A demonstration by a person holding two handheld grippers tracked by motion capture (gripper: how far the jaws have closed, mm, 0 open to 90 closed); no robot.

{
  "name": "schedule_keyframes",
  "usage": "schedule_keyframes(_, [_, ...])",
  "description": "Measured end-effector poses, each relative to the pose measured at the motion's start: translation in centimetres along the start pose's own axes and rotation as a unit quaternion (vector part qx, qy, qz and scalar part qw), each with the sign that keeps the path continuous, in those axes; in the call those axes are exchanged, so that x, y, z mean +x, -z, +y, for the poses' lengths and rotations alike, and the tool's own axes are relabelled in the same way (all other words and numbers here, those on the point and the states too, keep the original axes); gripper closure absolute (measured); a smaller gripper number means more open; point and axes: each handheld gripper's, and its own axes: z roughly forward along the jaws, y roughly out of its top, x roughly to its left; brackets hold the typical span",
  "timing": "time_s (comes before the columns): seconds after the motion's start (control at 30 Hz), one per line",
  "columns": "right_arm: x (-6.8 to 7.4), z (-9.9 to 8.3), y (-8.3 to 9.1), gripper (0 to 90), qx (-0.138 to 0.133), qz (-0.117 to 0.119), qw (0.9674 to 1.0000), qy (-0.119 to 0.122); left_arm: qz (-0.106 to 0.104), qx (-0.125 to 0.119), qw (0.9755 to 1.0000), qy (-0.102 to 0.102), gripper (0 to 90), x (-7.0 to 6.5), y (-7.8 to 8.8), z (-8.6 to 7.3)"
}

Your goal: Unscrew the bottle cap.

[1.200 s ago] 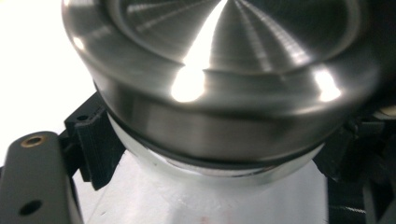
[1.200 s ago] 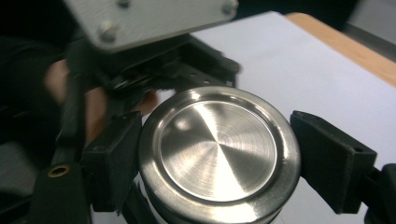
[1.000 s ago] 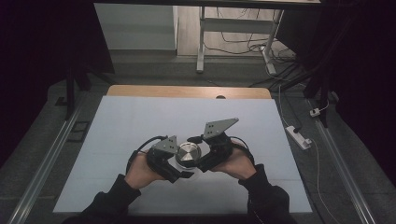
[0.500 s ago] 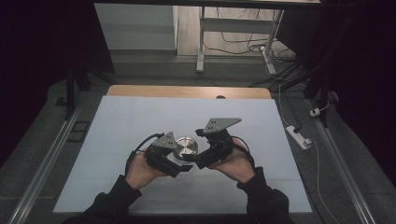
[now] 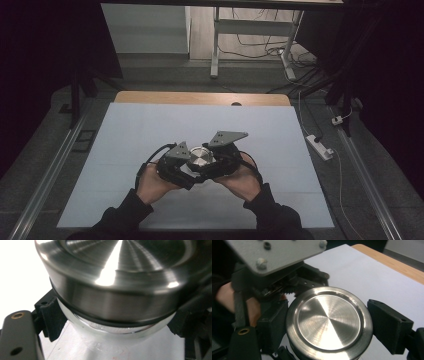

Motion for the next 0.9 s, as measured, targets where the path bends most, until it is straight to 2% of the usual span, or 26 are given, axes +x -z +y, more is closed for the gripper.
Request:
schedule_keyframes(0.03, [0.0, 0.1, 0.2, 19.7, 0.003, 0.009, 0.9999, 0.008, -0.024, -0.003, 0.9996, -0.014, 15.9, 0.1, 0.2, -0.1])
schedule_keyframes(0.07, [0.0, 0.1, 0.3, 19.7, 0.002, 0.021, 0.9996, 0.019, -0.024, -0.003, 0.9996, -0.014, 15.9, 0.1, 0.2, -0.1])
schedule_keyframes(0.1, [-0.1, 0.1, 0.5, 19.7, 0.002, 0.035, 0.9991, 0.024, -0.046, -0.005, 0.9986, -0.024, 15.9, 0.1, 0.3, 0.0])
schedule_keyframes(0.13, [-0.2, 0.1, 0.7, 19.8, 0.002, 0.049, 0.9984, 0.029, -0.056, -0.006, 0.9979, -0.033, 15.9, 0.1, 0.4, 0.0])
schedule_keyframes(0.17, [-0.4, 0.1, 0.8, 19.8, 0.001, 0.064, 0.9974, 0.034, -0.064, -0.006, 0.9970, -0.042, 15.9, 0.1, 0.5, 0.1])
schedule_keyframes(0.2, [-0.4, 0.1, 0.8, 19.8, 0.001, 0.064, 0.9974, 0.034, -0.064, -0.006, 0.9970, -0.042, 15.9, 0.1, 0.5, 0.1])
schedule_keyframes(0.23, [-0.7, 0.2, 1.1, 19.8, -0.001, 0.088, 0.9955, 0.035, -0.072, -0.004, 0.9962, -0.048, 15.9, 0.0, 0.5, 0.1])
schedule_keyframes(0.27, [-0.7, 0.2, 1.3, 19.8, -0.004, 0.098, 0.9945, 0.036, -0.081, -0.004, 0.9950, -0.059, 15.9, 0.0, 0.6, 0.2])
schedule_keyframes(0.3, [-0.8, 0.2, 1.4, 19.8, -0.007, 0.105, 0.9937, 0.037, -0.082, -0.003, 0.9948, -0.060, 15.9, -0.1, 0.6, 0.2])
schedule_keyframes(0.57, [-0.8, 0.5, 2.0, 19.8, -0.017, 0.098, 0.9942, 0.040, -0.070, 0.005, 0.9959, -0.056, 15.9, 0.1, 0.4, 0.0])
schedule_keyframes(0.9, [-0.8, 0.6, 2.4, 19.8, -0.027, 0.071, 0.9962, 0.042, -0.040, 0.002, 0.9988, -0.029, 15.9, 0.9, 0.8, -0.3])
